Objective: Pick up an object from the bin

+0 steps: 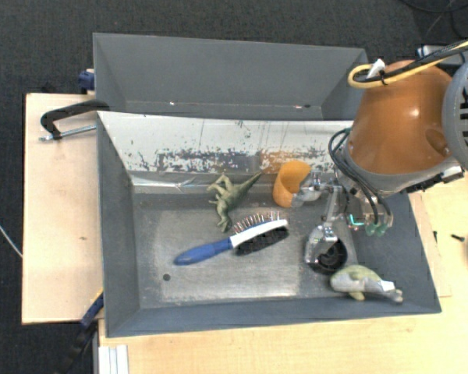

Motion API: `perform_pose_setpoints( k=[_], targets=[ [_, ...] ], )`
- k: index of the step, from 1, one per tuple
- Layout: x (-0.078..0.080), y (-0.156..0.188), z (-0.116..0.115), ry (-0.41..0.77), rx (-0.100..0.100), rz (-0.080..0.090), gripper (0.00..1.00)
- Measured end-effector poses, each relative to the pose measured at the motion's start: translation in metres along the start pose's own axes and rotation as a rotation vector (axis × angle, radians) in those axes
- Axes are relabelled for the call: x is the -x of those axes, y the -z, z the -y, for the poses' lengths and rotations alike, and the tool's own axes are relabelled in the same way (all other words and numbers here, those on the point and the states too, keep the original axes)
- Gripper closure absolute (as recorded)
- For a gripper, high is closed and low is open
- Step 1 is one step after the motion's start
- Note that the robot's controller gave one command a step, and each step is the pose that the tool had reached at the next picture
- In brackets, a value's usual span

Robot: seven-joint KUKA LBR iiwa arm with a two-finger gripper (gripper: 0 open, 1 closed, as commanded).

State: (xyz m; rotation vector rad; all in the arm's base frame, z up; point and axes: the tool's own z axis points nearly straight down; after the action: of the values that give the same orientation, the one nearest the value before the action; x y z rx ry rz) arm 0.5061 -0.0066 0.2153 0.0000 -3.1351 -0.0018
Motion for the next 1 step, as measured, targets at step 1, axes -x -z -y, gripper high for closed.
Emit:
perform_pose_setpoints(
  k=[1],
  targets=[
    [0.0269, -0.1453, -0.0665, 0.073, 0.000, 0.013, 0.00]
  ],
)
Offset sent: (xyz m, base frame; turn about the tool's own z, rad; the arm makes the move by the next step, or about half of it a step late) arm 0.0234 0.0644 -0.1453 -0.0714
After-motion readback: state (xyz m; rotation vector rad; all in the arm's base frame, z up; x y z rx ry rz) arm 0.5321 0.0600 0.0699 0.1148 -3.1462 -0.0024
